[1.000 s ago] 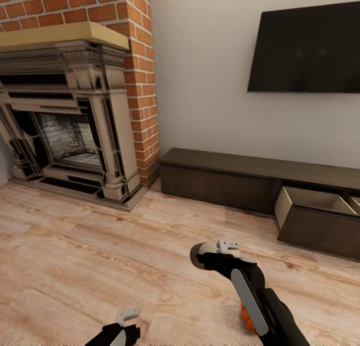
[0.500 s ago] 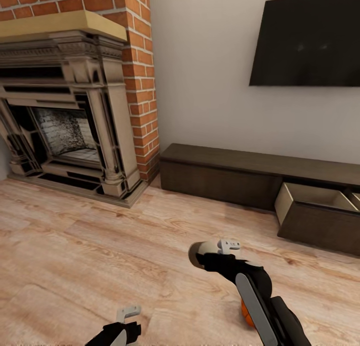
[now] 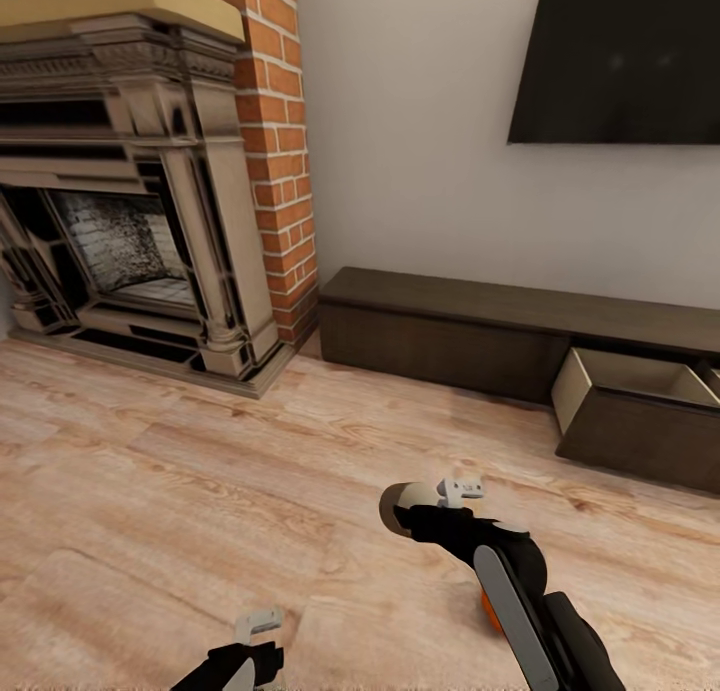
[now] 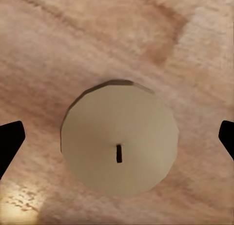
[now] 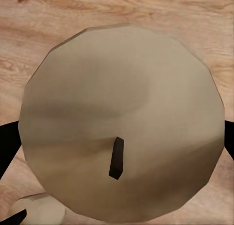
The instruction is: Place each of the two pumpkins and all three candles from the living room inside a cabinet in the living room (use any cabinet), then make sure every cabinet is closed, and position the cauldron so it is next to a table in the living room.
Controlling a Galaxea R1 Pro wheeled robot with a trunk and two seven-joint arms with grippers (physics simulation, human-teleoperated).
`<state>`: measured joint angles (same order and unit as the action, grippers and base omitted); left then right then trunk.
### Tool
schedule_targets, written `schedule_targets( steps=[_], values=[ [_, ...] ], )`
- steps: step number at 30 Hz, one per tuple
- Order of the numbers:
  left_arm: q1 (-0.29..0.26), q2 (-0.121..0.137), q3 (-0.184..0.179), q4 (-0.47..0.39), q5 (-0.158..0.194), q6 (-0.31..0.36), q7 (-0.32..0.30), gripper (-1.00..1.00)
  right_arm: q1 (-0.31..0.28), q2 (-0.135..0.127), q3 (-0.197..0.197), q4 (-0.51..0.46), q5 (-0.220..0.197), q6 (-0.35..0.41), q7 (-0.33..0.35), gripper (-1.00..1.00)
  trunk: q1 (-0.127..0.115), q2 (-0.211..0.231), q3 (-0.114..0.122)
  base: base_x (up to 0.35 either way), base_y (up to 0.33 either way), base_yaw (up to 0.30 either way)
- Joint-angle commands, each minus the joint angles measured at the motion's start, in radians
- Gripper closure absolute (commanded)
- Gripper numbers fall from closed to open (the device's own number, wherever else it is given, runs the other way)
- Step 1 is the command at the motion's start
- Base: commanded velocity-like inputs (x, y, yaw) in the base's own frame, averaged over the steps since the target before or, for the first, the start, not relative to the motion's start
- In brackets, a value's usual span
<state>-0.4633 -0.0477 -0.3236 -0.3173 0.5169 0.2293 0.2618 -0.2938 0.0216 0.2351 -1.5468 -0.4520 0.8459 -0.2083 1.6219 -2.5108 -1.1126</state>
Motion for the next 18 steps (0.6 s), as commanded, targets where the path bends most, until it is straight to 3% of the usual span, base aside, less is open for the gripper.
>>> schedule_targets(
  steps=[1,7,13,18],
  values=[
    [-0.001,0.0,-0.013,-0.003,0.009,0.004,0.009,-1.0,-0.001,0.0,0.001,-0.001,-0.011,0.002,-0.011,1.0,0.0,-0.001,-0.005,0.0,0.0,0.0],
    [-0.003,-0.004,-0.046,-0.006,0.009,0.005,0.023,-1.0,-0.001,-0.001,0.001,-0.001,-0.011,0.002,-0.012,1.0,0.003,-0.002,-0.028,0.0,0.0,0.0],
    [-0.005,-0.005,-0.052,-0.006,0.009,0.008,0.034,-1.0,-0.001,-0.002,0.001,0.0,-0.011,0.002,-0.013,1.0,0.006,-0.003,-0.051,0.0,0.0,0.0],
    [-0.007,-0.007,-0.057,-0.032,0.009,0.01,0.038,-1.0,0.0,-0.002,0.0,0.0,-0.011,0.002,-0.013,1.0,0.006,-0.003,-0.051,0.0,0.0,0.0]
  ],
)
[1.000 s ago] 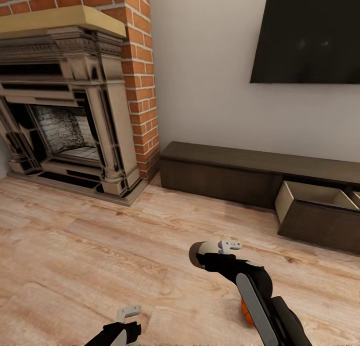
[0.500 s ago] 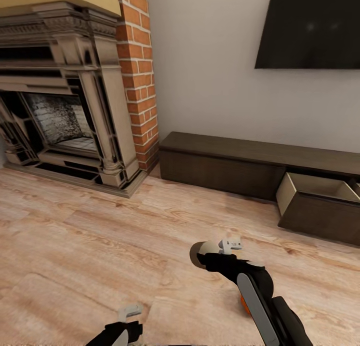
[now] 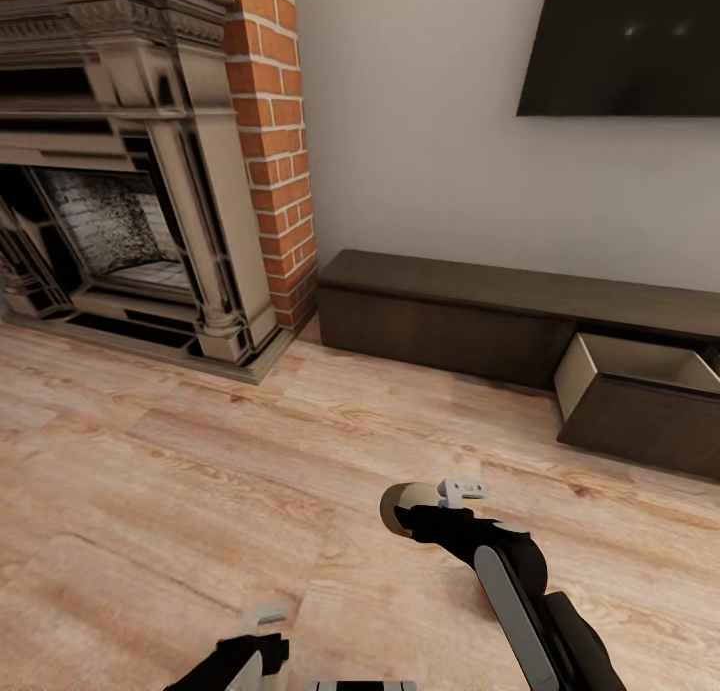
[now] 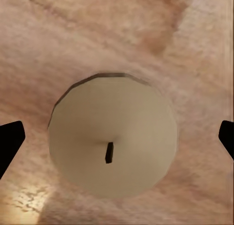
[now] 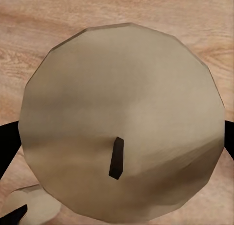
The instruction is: Place each of the two pumpkins and all three candles from the living room inside a cabinet in the living room (use any cabinet), then make sure every cabinet is closed, and position the cauldron so it is next to a table in the living room.
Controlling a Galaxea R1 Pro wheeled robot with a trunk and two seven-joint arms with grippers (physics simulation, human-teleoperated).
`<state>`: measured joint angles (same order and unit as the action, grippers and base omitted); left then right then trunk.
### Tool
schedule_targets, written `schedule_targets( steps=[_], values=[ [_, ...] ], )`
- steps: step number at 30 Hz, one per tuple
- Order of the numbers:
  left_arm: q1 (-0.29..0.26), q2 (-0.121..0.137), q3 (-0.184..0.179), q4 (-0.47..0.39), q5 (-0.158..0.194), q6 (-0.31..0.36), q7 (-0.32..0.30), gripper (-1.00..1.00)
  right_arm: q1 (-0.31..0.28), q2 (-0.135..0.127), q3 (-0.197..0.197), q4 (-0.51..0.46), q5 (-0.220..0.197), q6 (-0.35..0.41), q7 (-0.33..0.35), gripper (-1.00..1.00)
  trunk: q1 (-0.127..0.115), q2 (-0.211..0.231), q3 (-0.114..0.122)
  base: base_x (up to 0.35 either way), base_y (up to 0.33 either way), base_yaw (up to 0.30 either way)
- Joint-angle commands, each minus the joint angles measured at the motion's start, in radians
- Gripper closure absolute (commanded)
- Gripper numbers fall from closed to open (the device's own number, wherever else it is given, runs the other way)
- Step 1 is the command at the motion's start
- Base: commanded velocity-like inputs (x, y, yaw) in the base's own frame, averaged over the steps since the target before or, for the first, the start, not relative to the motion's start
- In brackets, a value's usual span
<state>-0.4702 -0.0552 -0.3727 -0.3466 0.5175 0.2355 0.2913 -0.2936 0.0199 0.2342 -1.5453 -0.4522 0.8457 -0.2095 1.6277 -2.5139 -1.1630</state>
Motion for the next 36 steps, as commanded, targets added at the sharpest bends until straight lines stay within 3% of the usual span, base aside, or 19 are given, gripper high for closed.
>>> schedule_targets(
  steps=[1,9,12,26,30,36],
  values=[
    [0.0,0.001,-0.01,-0.01,0.009,0.005,0.01,-1.0,-0.001,0.0,0.001,-0.001,-0.011,0.003,-0.011,1.0,0.0,0.0,-0.001,0.0,0.0,0.0],
    [-0.001,0.003,-0.017,-0.093,0.008,0.004,0.045,-1.0,-0.001,0.0,0.001,0.001,-0.011,0.003,-0.011,1.0,0.001,-0.001,-0.009,0.0,0.0,0.0],
    [-0.001,0.004,-0.018,-0.096,0.007,0.001,0.048,-1.0,0.0,0.0,0.001,0.002,-0.011,0.003,-0.011,1.0,0.002,-0.002,-0.02,0.0,0.0,0.0],
    [0.001,0.009,-0.018,-0.095,0.007,-0.029,0.041,-1.0,0.0,0.0,0.001,0.001,-0.011,0.003,-0.01,1.0,0.002,-0.002,-0.02,0.0,0.0,0.0],
    [0.001,0.009,-0.017,-0.095,0.008,-0.028,0.043,-1.0,0.0,0.0,0.001,0.001,-0.011,0.003,-0.01,1.0,0.004,-0.002,-0.036,0.0,0.0,0.0],
    [0.001,0.009,-0.016,-0.095,0.01,-0.018,0.044,-1.0,0.001,0.0,0.0,0.001,-0.011,0.003,-0.01,1.0,0.004,-0.002,-0.036,0.0,0.0,0.0]
  ],
)
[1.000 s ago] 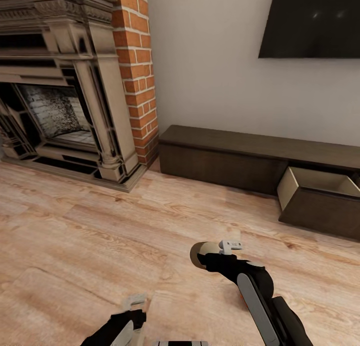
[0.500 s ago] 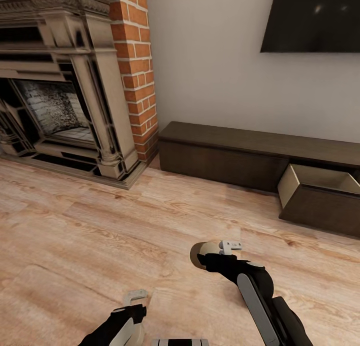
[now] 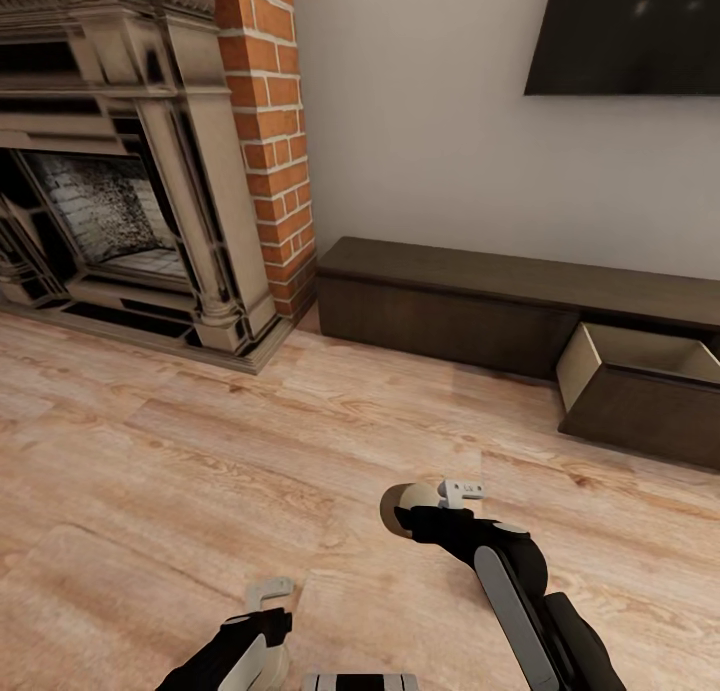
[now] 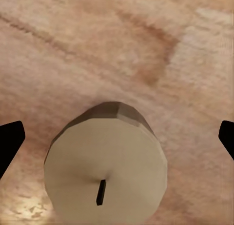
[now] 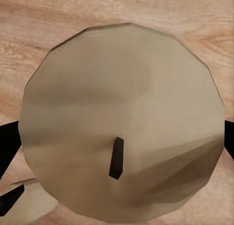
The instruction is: Place each of the two pumpkins and all three candles from the living room inside a cabinet in the living room (use any cabinet), then make sure every cabinet is closed, and position the cauldron so it is next to a table in the living room.
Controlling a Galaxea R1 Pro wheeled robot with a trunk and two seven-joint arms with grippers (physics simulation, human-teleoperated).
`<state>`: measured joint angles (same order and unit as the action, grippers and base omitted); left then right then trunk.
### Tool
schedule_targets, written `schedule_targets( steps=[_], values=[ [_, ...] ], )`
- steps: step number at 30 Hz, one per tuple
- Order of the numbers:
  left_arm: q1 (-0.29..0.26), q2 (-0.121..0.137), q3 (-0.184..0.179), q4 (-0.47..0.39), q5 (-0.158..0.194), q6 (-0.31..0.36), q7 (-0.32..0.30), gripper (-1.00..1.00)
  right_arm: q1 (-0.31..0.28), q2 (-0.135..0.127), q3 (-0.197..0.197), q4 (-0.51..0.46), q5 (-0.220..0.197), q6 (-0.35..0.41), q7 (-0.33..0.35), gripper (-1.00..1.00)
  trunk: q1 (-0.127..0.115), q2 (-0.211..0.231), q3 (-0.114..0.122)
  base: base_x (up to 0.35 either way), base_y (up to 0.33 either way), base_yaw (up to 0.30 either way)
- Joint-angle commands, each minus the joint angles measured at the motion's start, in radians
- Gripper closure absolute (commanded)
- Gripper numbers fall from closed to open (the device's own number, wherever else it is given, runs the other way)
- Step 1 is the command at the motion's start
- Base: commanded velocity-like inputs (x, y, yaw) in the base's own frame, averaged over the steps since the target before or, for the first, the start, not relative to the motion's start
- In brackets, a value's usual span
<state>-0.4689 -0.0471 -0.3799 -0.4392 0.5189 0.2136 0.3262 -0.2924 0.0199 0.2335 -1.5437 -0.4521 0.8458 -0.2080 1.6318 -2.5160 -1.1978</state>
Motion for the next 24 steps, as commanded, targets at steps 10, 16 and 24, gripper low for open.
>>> schedule_targets(
  steps=[10,16,24],
  values=[
    [0.0,0.001,-0.008,-0.001,0.009,0.007,0.009,-1.0,-0.001,0.0,0.001,-0.002,-0.011,0.003,-0.011,1.0,0.001,-0.001,-0.012,0.0,0.0,0.0],
    [0.0,0.001,-0.008,-0.001,0.009,0.007,0.012,-1.0,-0.001,0.0,0.001,-0.003,-0.011,0.003,-0.011,1.0,0.002,-0.001,-0.016,0.0,0.0,0.0],
    [0.001,0.001,-0.008,-0.002,0.01,0.006,0.016,-1.0,-0.001,0.0,0.001,-0.003,-0.011,0.003,-0.011,1.0,0.003,-0.002,-0.032,0.0,0.0,0.0]
  ],
)
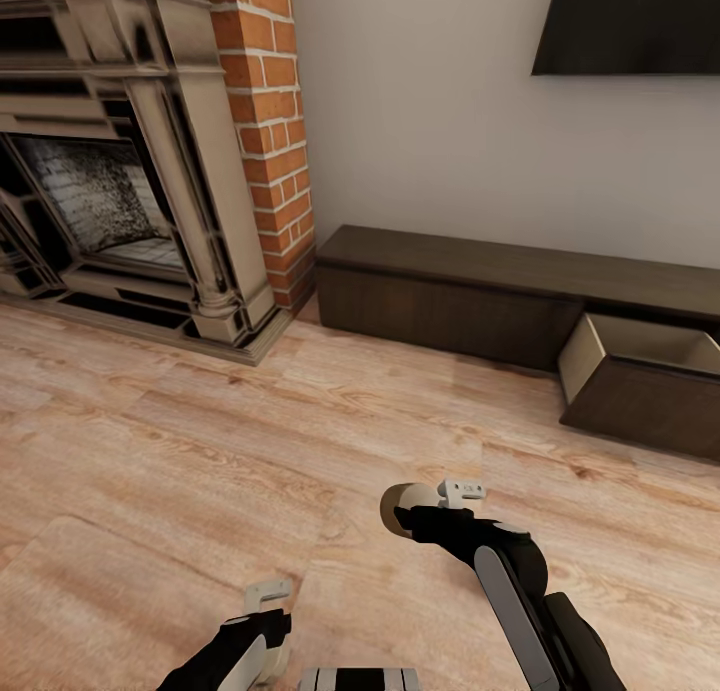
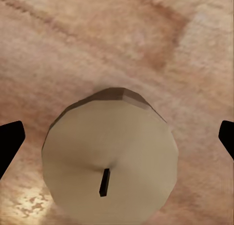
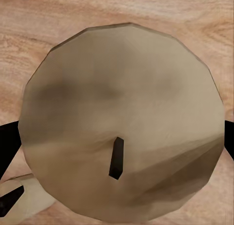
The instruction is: Place each of the two pumpkins and all three candles from the living room inside a cabinet in the living room (use any cabinet), then make sure every cabinet is closed, and position the cauldron so it is next to a table in the living room.
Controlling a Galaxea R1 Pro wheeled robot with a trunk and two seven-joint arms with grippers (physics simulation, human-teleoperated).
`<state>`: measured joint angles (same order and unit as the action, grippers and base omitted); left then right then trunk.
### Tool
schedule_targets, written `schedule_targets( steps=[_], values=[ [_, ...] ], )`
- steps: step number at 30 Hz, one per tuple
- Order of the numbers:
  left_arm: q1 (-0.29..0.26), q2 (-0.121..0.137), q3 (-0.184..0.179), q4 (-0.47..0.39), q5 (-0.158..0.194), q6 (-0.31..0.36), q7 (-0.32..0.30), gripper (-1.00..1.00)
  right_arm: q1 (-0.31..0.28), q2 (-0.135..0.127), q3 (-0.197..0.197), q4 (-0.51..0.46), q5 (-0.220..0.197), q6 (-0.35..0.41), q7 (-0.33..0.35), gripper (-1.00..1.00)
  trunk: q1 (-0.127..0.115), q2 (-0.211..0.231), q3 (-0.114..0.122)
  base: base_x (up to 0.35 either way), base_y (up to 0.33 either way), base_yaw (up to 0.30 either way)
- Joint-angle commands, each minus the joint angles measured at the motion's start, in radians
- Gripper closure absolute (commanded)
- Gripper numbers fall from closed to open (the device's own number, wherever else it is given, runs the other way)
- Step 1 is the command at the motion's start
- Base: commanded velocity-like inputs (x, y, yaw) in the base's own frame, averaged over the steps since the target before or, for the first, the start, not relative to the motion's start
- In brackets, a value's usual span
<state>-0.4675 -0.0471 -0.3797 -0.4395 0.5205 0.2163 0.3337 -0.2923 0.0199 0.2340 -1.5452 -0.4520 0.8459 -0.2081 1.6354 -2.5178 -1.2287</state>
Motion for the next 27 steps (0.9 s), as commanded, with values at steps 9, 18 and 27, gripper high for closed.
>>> schedule_targets(
  steps=[9,18,27],
  values=[
    [0.0,0.001,-0.008,-0.002,0.009,0.003,0.011,-1.0,-0.001,0.0,0.001,-0.001,-0.011,0.002,-0.011,1.0,0.0,-0.001,-0.005,0.0,0.0,0.0],
    [0.0,0.001,-0.008,-0.002,0.009,-0.003,0.011,-1.0,-0.001,0.0,0.002,-0.001,-0.011,0.002,-0.011,1.0,0.002,-0.002,-0.024,0.0,0.0,0.0],
    [0.0,0.001,-0.008,-0.002,0.009,-0.003,0.013,-1.0,-0.001,0.0,0.002,-0.001,-0.011,0.002,-0.011,1.0,0.002,-0.002,-0.024,0.0,0.0,0.0]
  ],
)
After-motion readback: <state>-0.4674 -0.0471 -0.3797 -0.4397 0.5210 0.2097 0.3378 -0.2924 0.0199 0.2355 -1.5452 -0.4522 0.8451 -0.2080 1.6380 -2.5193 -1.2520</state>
